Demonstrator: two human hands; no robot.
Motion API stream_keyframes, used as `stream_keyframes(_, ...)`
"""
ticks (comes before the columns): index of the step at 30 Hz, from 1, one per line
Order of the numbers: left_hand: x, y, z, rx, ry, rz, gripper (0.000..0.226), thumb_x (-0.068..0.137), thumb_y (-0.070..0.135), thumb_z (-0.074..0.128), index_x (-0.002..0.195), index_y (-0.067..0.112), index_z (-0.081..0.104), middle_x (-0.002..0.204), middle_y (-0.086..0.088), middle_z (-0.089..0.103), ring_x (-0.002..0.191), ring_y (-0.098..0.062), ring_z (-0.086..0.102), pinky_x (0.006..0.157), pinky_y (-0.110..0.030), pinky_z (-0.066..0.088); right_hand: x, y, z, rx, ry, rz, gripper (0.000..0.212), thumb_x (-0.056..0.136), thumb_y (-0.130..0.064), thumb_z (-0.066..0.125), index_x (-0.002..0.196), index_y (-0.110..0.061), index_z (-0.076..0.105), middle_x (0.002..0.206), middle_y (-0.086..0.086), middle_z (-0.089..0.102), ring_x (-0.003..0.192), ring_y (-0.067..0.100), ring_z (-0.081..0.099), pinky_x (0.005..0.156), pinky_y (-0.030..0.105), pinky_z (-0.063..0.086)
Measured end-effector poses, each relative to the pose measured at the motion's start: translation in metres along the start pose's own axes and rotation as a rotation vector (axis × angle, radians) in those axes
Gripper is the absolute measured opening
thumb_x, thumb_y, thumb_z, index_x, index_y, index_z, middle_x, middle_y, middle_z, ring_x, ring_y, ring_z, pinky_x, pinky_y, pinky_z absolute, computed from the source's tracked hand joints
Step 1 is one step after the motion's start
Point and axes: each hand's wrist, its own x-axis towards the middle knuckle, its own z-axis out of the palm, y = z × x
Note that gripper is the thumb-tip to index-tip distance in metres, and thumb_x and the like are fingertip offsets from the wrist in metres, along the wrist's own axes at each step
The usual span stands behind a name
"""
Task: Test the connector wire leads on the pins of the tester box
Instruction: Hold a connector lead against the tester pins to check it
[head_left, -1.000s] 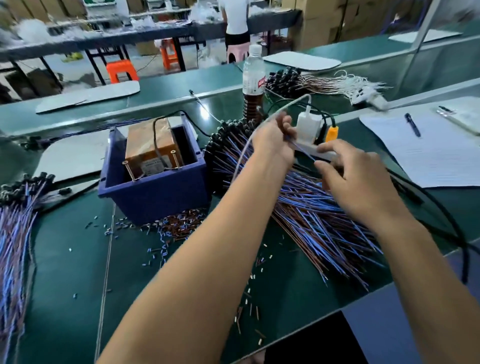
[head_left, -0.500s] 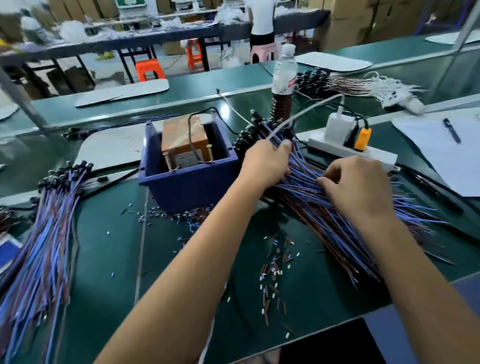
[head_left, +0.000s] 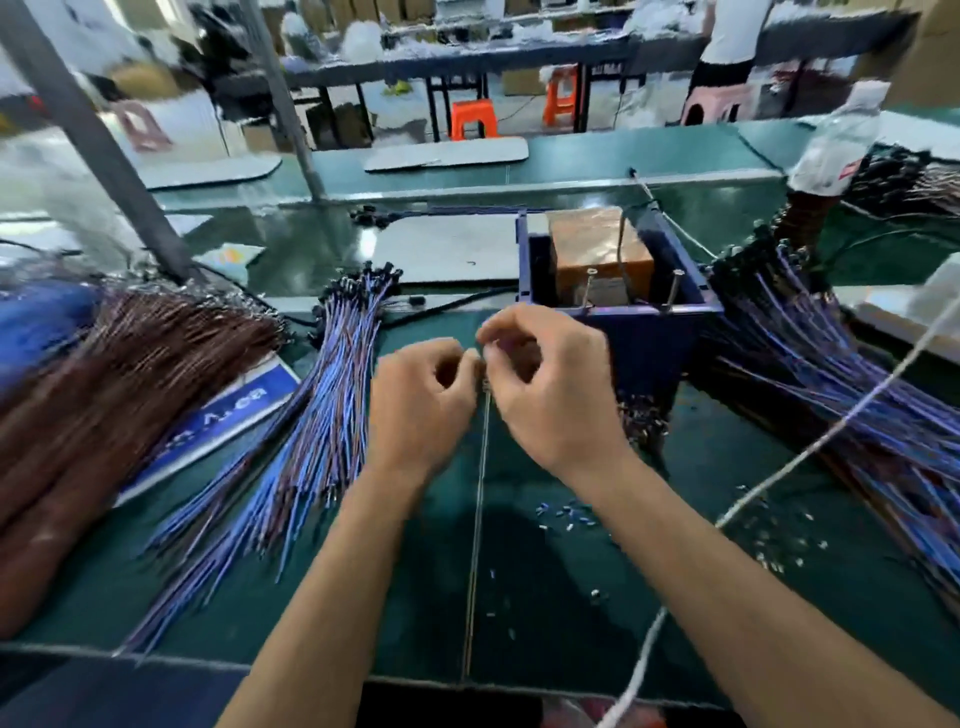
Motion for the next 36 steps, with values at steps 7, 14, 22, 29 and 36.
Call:
stream_keyframes(7, 0.024, -0.077, -0.024, 0.826, 0.056, -0.263, 0.035, 0.094, 0.042, 0.067, 0.106, 0.009, 0.065, 0.107, -0.019, 0.068, 0.108, -0.04, 0.058, 0.085, -0.044, 0.049, 0.029, 0.019, 0.085, -0.329, -0.725, 0.214, 0.023, 0.1, -0.019, 0.062, 0.121, -0.012, 0.069, 0.118, 0.013, 0.071, 0.113, 0.03, 0.063, 0.091, 0.029, 0.045)
stream_keyframes(14, 0.07, -0.078, -0.018, 0.934, -0.095, -0.344, 0.043, 0.099, 0.051, 0.059, 0.127, 0.018, 0.06, 0.134, -0.018, 0.051, 0.128, -0.035, 0.041, 0.1, -0.04, 0.041, 0.031, 0.016, 0.09, -0.499, -0.878, 0.163, 0.038, 0.101, -0.028, 0.057, 0.134, -0.013, 0.047, 0.129, 0.018, 0.05, 0.112, 0.042, 0.06, 0.096, 0.043, 0.049)
stream_keyframes(22, 0.079, -0.073, -0.012, 0.881, -0.202, -0.312, 0.034, 0.102, 0.027, 0.053, 0.127, 0.005, 0.06, 0.134, -0.023, 0.053, 0.127, -0.038, 0.048, 0.101, -0.04, 0.042, 0.034, 0.018, 0.084, -0.419, -0.914, 0.198, 0.033, 0.104, -0.031, 0.058, 0.129, -0.013, 0.047, 0.128, 0.016, 0.045, 0.099, 0.041, 0.068, 0.08, 0.039, 0.055)
stream_keyframes(29, 0.081, -0.053, -0.011, -0.041, -0.055, -0.487, 0.021, 0.103, 0.012, 0.046, 0.088, 0.003, 0.057, 0.082, -0.023, 0.067, 0.07, -0.031, 0.058, 0.062, -0.041, 0.046, 0.03, 0.03, 0.075, 0.034, -0.83, 0.364, 0.036, 0.111, -0.033, 0.047, 0.12, 0.0, 0.055, 0.1, 0.019, 0.054, 0.074, 0.037, 0.065, 0.062, 0.044, 0.062)
stream_keyframes(36, 0.077, 0.014, 0.001, -1.068, 0.179, -0.56, 0.02, 0.113, 0.022, 0.039, 0.095, 0.014, 0.043, 0.066, 0.003, 0.054, 0.041, -0.004, 0.039, 0.039, -0.018, 0.032, 0.015, 0.027, 0.047, 0.685, -0.697, 0.663, 0.059, 0.108, -0.054, 0.041, 0.116, -0.003, 0.071, 0.115, 0.014, 0.075, 0.104, 0.025, 0.07, 0.094, 0.049, 0.061)
